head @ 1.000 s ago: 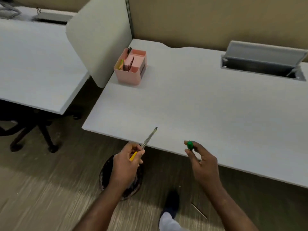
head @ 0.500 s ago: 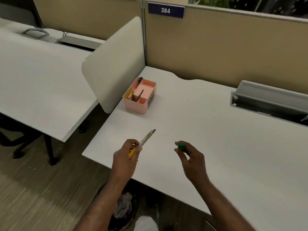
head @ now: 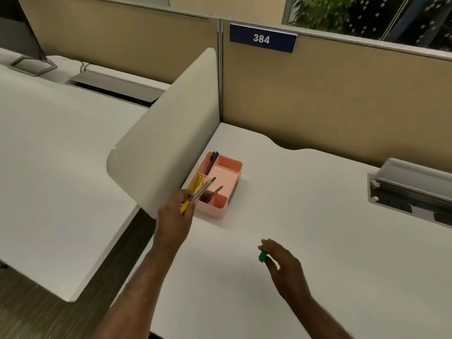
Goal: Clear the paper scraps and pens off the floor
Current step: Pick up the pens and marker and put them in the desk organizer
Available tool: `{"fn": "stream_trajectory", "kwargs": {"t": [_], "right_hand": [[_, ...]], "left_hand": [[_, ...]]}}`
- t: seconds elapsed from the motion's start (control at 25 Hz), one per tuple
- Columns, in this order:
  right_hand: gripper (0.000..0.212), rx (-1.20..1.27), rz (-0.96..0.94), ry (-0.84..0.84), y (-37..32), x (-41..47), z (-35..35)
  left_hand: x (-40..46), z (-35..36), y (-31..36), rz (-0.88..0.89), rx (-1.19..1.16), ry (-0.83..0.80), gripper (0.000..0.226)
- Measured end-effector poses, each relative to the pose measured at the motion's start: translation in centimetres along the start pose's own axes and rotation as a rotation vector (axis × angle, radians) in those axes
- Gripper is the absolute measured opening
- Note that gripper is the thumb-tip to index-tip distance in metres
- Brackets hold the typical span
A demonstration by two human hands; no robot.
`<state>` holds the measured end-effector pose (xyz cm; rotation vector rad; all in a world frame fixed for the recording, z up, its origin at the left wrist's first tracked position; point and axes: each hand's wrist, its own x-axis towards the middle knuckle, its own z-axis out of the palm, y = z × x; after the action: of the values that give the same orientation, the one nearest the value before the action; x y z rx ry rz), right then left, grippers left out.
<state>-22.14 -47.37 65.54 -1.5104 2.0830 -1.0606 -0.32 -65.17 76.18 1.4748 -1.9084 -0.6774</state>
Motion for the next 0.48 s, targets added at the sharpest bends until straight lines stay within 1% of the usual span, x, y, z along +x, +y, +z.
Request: {"fn": "stream_trajectory", "kwargs": {"t": [0.08, 0.16, 0.28, 0.4, 0.48], "right_hand": [[0.045, -0.052, -0.014, -0.028, 0.9, 2.6, 0.6], [0.045, -0.094, -0.029, -0.053, 1.6, 3.7, 1.1], [0.046, -0.097, 0.013, -0.090, 2.3, 4.0, 1.8], [0.048, -0.081, 0.069, -0.111, 2.4, 3.3, 2.1], [0.048, -0.078, 0.100, -0.119, 2.5, 3.2, 2.2]], "left_hand": [[4.6, 1.0, -1.1, 0.039, 0.059, 0.026, 0.016], [8.4, 2.1, -2.2, 0.027, 0.100, 0.042, 0.014], [12.7, 4.0, -3.3, 0.026, 0.130, 0.019, 0.016], [15.6, 5.8, -3.9, 0.041, 0.168, -0.050, 0.014], [17.3, 7.2, -4.3, 0.026, 0.259, -0.166, 0.015]]}}
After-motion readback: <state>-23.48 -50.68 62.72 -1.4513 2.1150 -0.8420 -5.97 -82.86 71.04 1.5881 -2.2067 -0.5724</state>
